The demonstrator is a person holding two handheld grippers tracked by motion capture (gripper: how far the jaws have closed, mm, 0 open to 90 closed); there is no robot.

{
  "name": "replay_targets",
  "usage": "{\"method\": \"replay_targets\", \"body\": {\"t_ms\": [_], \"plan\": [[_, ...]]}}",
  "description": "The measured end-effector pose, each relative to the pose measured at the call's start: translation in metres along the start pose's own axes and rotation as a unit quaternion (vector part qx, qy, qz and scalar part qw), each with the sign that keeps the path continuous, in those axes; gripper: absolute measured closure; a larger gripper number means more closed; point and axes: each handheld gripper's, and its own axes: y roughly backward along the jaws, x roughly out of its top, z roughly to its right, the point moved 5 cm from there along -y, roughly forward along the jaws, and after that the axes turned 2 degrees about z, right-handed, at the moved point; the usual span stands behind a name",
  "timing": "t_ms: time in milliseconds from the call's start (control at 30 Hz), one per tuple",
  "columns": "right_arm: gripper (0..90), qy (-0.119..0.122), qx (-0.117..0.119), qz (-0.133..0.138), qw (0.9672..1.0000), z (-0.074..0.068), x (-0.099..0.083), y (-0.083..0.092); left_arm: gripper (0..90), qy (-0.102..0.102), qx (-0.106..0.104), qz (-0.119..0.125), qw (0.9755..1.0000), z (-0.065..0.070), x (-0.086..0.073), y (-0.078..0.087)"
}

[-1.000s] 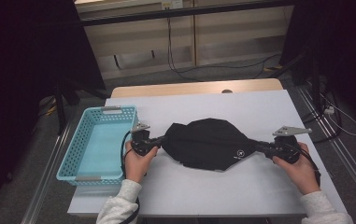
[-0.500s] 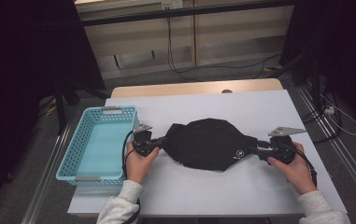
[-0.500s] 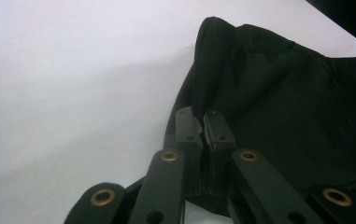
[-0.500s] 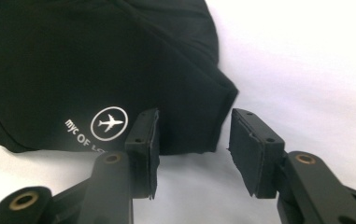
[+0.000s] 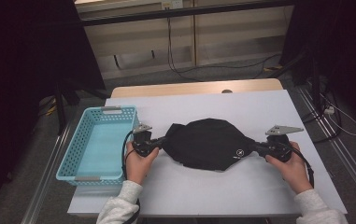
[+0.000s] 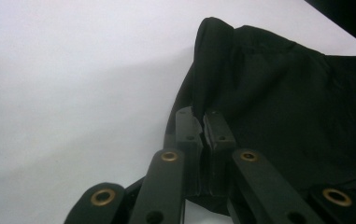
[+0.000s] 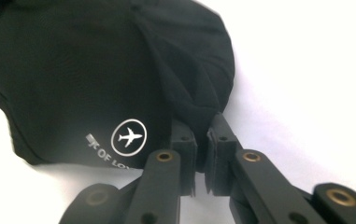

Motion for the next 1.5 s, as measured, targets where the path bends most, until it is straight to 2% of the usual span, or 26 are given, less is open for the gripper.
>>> {"method": "replay_targets", "body": {"t_ms": [367, 633, 867, 1167, 1367, 1500], "plan": [[85.6, -0.017, 0.003, 0.050, 0.9986, 0.005, 0.016, 0.016, 86.8, -0.001, -0.005, 0.021, 0.9998, 0.005, 0.008, 0.010], [85.7, -0.012, -0.001, 0.062, 0.9980, 0.001, 0.022, 0.022, 86.8, 0.001, -0.008, 0.026, 0.9996, 0.008, 0.008, 0.016], [85.7, -0.013, -0.003, 0.063, 0.9979, 0.001, 0.023, 0.021, 86.8, 0.008, -0.010, 0.031, 0.9994, 0.006, 0.010, 0.017], [85.7, -0.011, -0.004, 0.066, 0.9978, 0.000, 0.025, 0.023, 86.9, 0.006, -0.010, 0.036, 0.9993, 0.009, 0.013, 0.019], [85.8, -0.006, -0.004, 0.067, 0.9977, 0.002, 0.031, 0.025, 86.9, 0.015, -0.016, 0.047, 0.9987, 0.010, 0.021, 0.021], [85.9, -0.017, -0.005, 0.076, 0.9969, 0.007, 0.038, 0.029, 86.9, 0.015, -0.016, 0.057, 0.9982, 0.011, 0.028, 0.021]]}}
